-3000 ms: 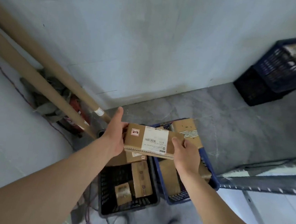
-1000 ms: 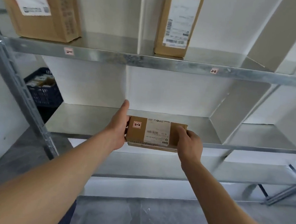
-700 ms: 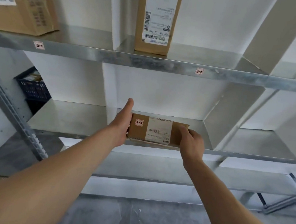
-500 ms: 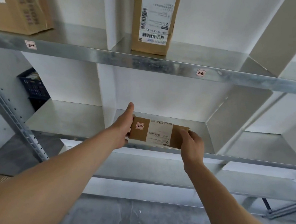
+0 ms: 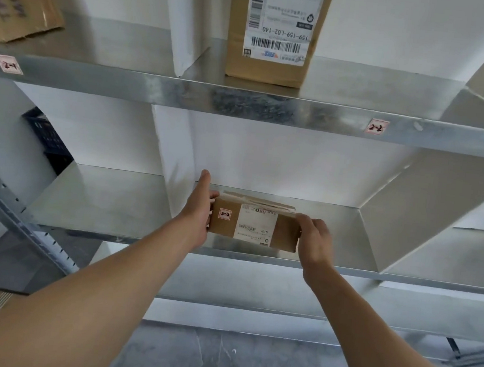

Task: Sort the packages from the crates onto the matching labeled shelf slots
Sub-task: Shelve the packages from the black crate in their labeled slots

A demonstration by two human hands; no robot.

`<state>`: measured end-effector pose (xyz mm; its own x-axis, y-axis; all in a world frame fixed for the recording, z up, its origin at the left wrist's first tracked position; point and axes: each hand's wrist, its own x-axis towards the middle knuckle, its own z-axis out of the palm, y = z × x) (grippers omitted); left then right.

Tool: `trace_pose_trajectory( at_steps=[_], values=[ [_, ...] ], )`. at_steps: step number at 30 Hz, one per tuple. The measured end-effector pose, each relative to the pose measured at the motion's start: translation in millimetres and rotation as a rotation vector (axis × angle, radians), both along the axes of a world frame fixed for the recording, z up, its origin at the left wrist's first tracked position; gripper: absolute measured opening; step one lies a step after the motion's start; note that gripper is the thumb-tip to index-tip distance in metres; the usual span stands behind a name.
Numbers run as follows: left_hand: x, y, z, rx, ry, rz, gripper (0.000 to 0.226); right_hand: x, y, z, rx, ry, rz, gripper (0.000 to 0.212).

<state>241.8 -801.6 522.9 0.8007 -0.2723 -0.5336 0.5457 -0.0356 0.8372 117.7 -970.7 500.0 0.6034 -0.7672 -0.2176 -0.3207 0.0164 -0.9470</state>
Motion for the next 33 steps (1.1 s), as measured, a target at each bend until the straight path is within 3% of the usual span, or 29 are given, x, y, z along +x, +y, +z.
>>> trace_pose_trajectory(
  at_steps=[4, 14, 18, 27, 31, 33],
  values=[
    [13.3, -3.5, -17.2, 0.017, 0.045, -0.003, 0.076, 15.6, -6.2, -16.6, 0.008, 0.088, 0.001, 0.025],
    [26.9, -24.7, -34.9, 0.112, 0.068, 0.026, 0.059, 42.2, -25.9, -42.2, 0.022, 0.235, 0.099, 0.01],
    [28.8, -26.7, -43.2, 0.102, 0.111, 0.002, 0.07, 45.6, -30.5, -49.2, 0.04, 0.272, 0.133, 0.016],
    [27.0, -23.9, -43.8, 0.12, 0.128, 0.015, 0.068, 49.3, -36.1, -50.5, 0.044, 0.297, 0.207, 0.02],
    [22.1, -24.5, -36.6, 0.13, 0.124, 0.012, 0.09, 49.5, -39.0, -47.0, 0.002, 0.289, 0.216, 0.044],
    [16.1, -23.8, -27.3, 0.092, 0.107, 0.03, 0.089, 48.7, -39.8, -39.9, -0.04, 0.269, 0.213, 0.054]
  ],
)
